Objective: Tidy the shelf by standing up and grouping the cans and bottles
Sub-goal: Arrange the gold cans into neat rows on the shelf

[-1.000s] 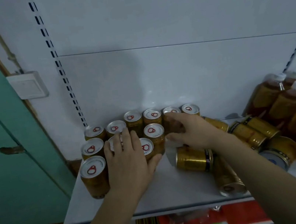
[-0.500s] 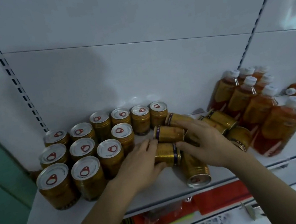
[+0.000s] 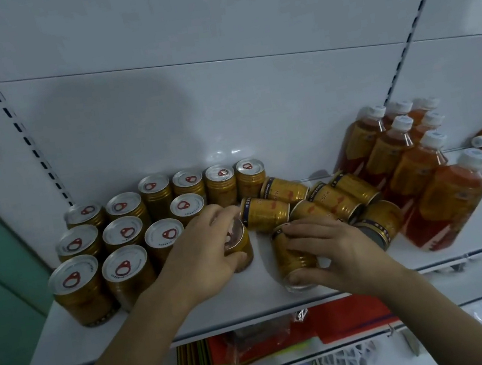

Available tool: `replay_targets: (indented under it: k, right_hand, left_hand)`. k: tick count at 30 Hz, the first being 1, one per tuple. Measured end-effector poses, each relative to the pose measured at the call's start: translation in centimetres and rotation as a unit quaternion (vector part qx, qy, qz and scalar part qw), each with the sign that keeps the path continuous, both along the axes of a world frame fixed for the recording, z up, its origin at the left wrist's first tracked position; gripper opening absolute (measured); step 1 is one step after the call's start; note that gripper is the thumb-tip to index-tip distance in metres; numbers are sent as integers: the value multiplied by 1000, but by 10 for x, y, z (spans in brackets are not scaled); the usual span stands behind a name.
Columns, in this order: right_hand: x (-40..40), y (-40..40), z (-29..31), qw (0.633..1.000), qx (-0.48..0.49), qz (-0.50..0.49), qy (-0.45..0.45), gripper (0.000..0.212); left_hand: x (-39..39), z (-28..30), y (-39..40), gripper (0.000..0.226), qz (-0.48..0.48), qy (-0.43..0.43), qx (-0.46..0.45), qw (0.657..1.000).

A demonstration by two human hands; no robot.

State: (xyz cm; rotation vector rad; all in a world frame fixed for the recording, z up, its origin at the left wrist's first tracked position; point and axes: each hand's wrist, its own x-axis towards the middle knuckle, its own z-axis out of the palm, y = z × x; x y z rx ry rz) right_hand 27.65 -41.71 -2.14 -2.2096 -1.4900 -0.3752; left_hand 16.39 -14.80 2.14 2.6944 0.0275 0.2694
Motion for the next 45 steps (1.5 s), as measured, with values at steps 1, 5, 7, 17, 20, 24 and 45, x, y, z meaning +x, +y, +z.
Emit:
replay_targets:
  k: [1,5,7,17,20,24,45]
  right_hand:
    - [1,4,0,1000,15,-6,14,55]
    - [4,27,12,996,51,-32,66,31]
    - [3,44,18,993,50,-57,91,32]
    - [7,94,22,967,5,-169,188,63]
    - [5,95,19,973,45,-142,179,57]
    - [41,75,23,977,94,-175,73,36]
    - [67,60,32,979,24,-130,153,68]
  left_hand:
    - [-2,1,1,82,11,5,-1,1000]
    - [-9,1,0,83,25,21,18,999]
    - [-11,0,-1,80,21,11,46,999]
    - [-18,1,17,89,21,48,153,987]
    - [-15,7,18,98,-8,78,141,987]
    - [-5,19,3,99,-46,66,92,992]
    - [123,30,-11,75,-111,229,60,965]
